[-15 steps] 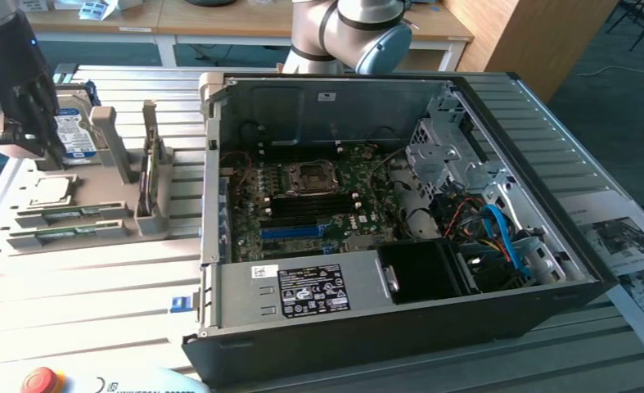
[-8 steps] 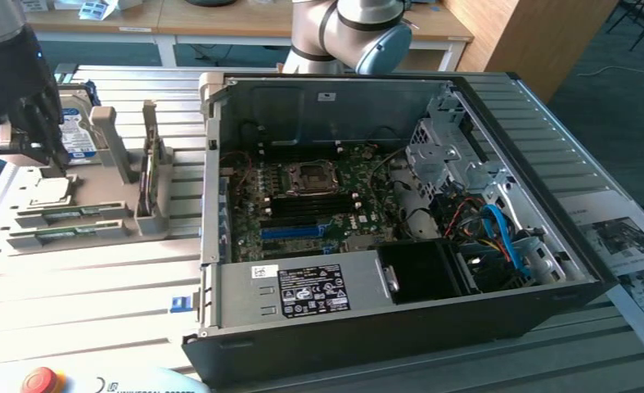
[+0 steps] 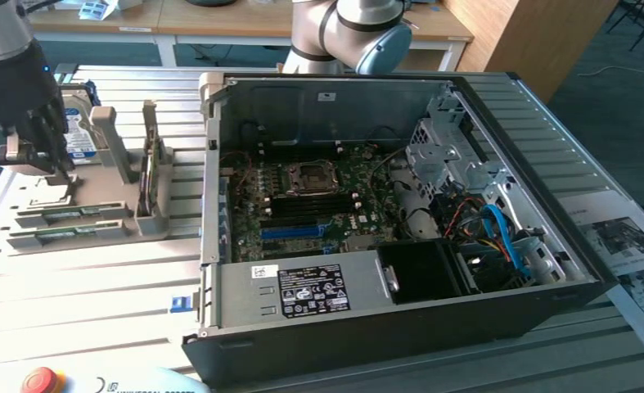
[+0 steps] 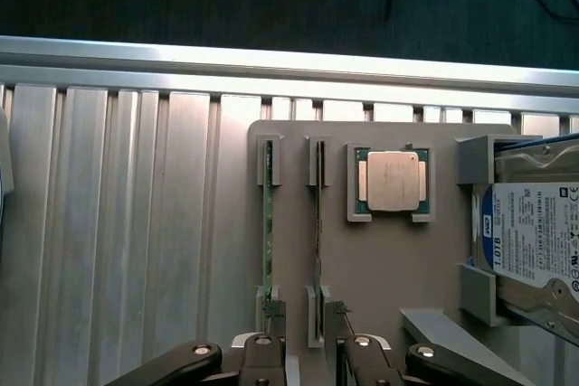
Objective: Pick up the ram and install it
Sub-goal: 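Pick up the ram and move it above insertion slot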
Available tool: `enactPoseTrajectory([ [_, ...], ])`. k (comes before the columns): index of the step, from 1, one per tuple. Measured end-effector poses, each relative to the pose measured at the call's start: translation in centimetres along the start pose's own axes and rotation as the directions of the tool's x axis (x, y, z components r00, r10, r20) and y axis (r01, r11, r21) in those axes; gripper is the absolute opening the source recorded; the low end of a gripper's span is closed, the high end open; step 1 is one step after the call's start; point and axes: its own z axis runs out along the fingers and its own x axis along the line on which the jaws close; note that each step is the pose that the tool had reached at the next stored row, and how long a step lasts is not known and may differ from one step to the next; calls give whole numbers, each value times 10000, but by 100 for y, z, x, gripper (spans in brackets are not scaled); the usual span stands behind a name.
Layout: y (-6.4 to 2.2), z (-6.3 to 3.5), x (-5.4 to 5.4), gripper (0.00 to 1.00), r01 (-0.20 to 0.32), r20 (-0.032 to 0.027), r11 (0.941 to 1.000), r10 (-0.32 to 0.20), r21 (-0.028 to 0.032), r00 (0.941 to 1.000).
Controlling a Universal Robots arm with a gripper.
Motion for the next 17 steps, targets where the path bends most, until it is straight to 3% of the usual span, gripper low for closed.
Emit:
enactPoseTrajectory([
  [9,-2,155,3,31,0,0,10000,0,-1,10000],
  [17,-2,156,27,31,0,-1,10000,0,0,10000],
])
